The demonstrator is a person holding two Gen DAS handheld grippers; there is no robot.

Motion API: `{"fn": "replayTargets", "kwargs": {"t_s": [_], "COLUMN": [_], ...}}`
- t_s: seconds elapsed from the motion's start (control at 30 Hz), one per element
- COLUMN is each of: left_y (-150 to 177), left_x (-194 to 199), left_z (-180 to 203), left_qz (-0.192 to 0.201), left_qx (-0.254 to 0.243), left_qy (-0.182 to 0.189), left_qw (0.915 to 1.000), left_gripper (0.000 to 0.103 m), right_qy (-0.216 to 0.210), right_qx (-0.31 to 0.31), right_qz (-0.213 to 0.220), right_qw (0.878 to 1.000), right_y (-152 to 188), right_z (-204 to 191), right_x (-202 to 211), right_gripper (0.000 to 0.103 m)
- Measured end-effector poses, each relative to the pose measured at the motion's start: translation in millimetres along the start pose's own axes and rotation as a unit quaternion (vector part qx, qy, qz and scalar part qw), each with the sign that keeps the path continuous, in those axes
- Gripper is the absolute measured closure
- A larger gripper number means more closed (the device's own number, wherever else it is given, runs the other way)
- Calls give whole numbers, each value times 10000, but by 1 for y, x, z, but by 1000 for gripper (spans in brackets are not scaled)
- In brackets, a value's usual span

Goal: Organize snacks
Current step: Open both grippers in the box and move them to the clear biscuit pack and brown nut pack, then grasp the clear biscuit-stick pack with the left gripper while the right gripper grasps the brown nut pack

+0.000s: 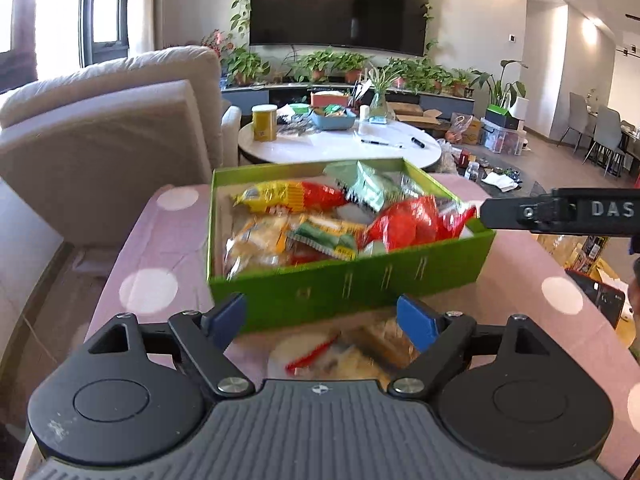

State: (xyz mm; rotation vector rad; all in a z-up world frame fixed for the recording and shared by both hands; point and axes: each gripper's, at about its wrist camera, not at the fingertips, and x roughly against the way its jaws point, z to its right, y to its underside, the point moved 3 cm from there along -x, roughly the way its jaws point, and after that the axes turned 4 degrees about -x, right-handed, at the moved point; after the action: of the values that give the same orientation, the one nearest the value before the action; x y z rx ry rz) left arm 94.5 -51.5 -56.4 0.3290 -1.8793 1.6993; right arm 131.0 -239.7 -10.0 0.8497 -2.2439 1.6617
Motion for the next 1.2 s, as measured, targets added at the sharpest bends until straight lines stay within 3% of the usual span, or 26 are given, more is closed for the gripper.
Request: {"fn": "replayTargets", "kwargs": {"t_s": [0.23,0.33,0.53,0.83,0.97,1.13,1.2], "left_y": [29,34,35,40,40,38,38], "left_x": [-7,-16,-44,-53,-51,-50,-50], "left_z": [6,14,27,25,17,12,11], "left_qz": [-518,-688,-968,-1076,-1055,-1037,-1058], "left_qx": [56,78,11,-54,0,-3,53], "left_qy": [75,256,252,282,247,205,139], "left_qw": [9986,9973,9950,9938,9941,9944,9943], "left_gripper": [22,22,22,34,46,47,40], "right_qy": [-26,-61,-28,-52,-48,-59,-48], "right_qx": [44,-21,-138,-339,-344,-218,-138], "right_qz": [-194,-291,-346,-432,-533,-707,-791], "right_qw": [9998,9996,9993,9985,9980,9972,9968], "right_y": [29,36,41,48,50,55,58], "right_z": [-1,1,8,23,23,14,9], "right_x": [1,-2,-4,-9,-13,-21,-25], "right_gripper": [38,38,38,38,38,38,38]}}
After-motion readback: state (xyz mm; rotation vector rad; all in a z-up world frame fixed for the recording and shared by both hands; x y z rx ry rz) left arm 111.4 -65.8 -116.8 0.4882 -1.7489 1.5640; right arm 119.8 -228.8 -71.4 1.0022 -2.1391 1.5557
